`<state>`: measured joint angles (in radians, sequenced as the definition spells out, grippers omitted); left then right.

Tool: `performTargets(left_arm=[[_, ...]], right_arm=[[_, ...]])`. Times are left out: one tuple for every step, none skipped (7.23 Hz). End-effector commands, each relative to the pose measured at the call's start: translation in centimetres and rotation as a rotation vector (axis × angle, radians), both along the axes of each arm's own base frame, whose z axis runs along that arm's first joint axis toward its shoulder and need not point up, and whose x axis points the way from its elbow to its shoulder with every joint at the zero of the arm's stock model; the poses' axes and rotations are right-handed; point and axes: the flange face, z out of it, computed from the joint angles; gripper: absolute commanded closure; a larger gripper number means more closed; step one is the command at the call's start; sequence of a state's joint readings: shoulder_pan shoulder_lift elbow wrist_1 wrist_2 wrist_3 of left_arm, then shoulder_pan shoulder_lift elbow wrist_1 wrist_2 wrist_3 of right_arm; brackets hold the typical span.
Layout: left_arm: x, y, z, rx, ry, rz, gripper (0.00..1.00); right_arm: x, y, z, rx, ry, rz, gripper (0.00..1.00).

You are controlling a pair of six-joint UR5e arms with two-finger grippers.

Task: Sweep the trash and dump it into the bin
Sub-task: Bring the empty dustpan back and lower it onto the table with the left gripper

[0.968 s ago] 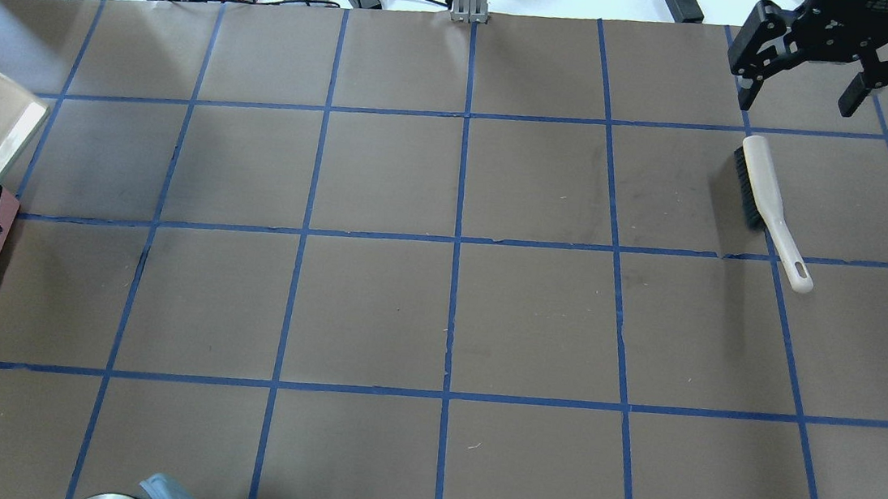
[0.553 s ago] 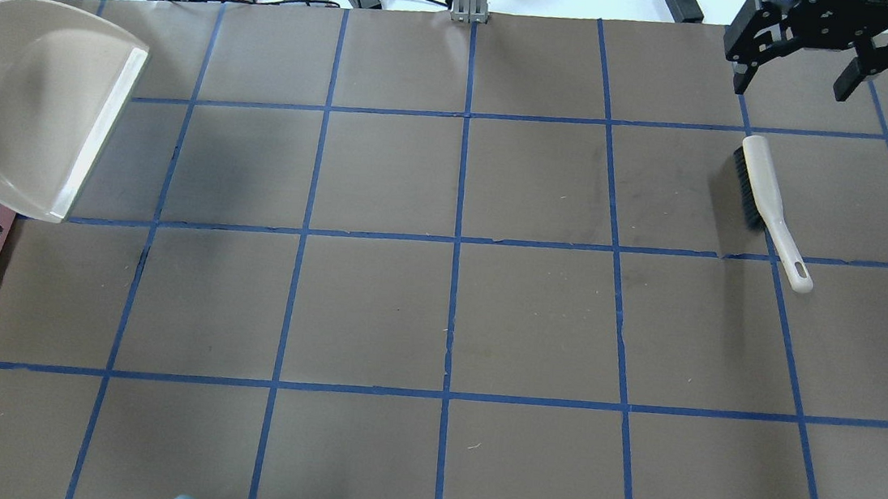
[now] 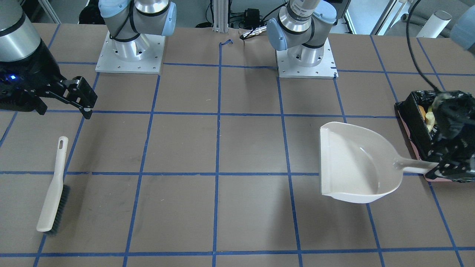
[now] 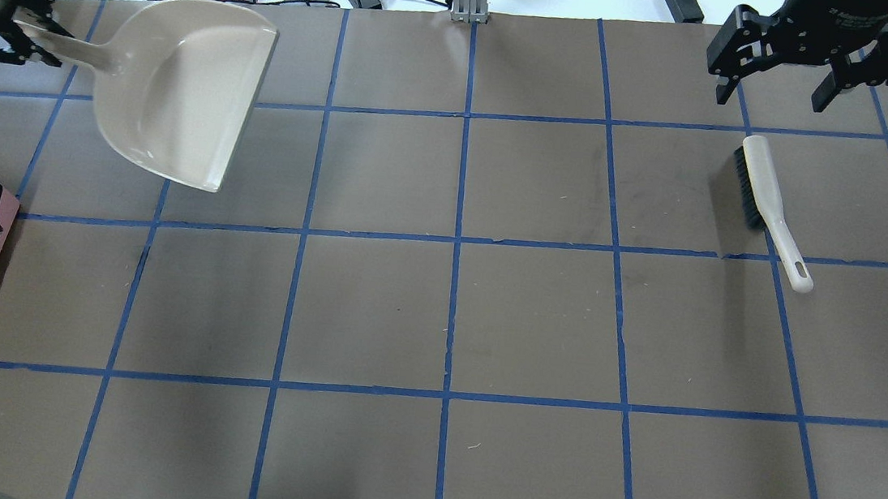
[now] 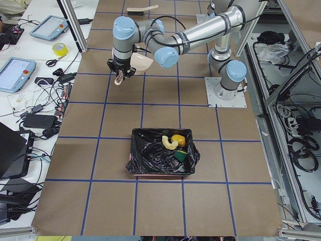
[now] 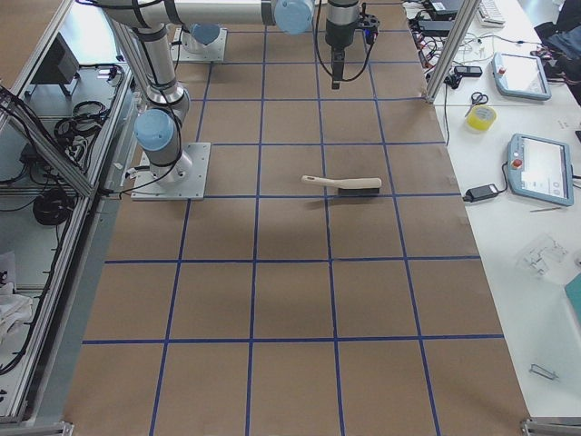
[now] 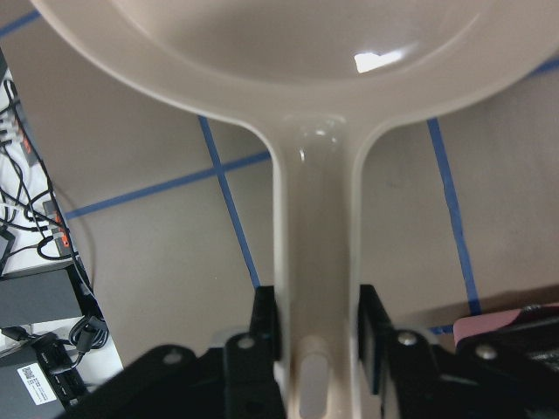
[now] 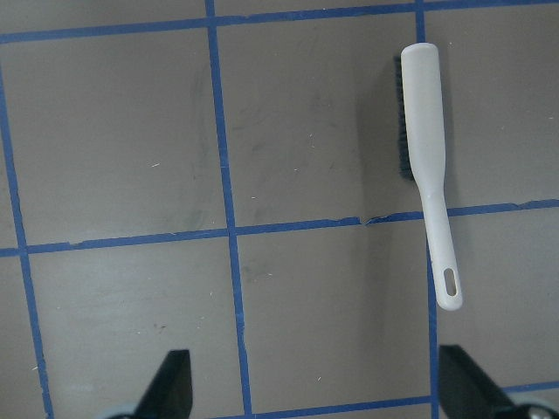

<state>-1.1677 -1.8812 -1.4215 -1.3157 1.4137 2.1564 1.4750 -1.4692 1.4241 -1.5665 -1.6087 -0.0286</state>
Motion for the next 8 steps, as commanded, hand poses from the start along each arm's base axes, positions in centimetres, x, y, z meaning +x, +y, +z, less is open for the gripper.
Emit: performTargets(left_arm=[[-3.9,-3.7,-3.2,0.088,-0.116,0.071,1.00],[-5.3,-5.2,-5.1,0.110,-0.108,0.115,1.00],[-6.7,-6.8,-7.2,0.133,-0.105,0.143,1.00],[-9.5,-8.0,-8.8,0.154,-0.107,0.230,0.99],[-11.2,-8.4,-11.4,0.193,-0.130,0.207,0.99],[-10.7,-8.4,-11.8,0.204,-0.199,0.226,0.98],[-10.7,-8.1,-12.6,0.219,-0.211,0.279,0.97],[-10.8,-7.6,-14.1,0.219,-0.212,0.270,0.97]], right_arm=[[0.7,0.3,-1.6,0.013,-0.002,0.012,0.00],[0.8,0.1,-2.2,-0.008,0.000,0.014,0.00],[1.1,0.2,-2.2,-0.008,-0.001,0.017,0.00],[1.4,0.3,-2.2,-0.007,-0.002,0.023,0.00],[1.8,0.5,-2.0,-0.007,-0.002,0.032,0.00],[2.2,0.6,-2.0,-0.006,-0.010,0.038,0.00],[2.8,0.6,-2.0,-0.006,-0.030,0.044,0.00],[2.8,0.5,-2.1,-0.004,-0.030,0.044,0.00]])
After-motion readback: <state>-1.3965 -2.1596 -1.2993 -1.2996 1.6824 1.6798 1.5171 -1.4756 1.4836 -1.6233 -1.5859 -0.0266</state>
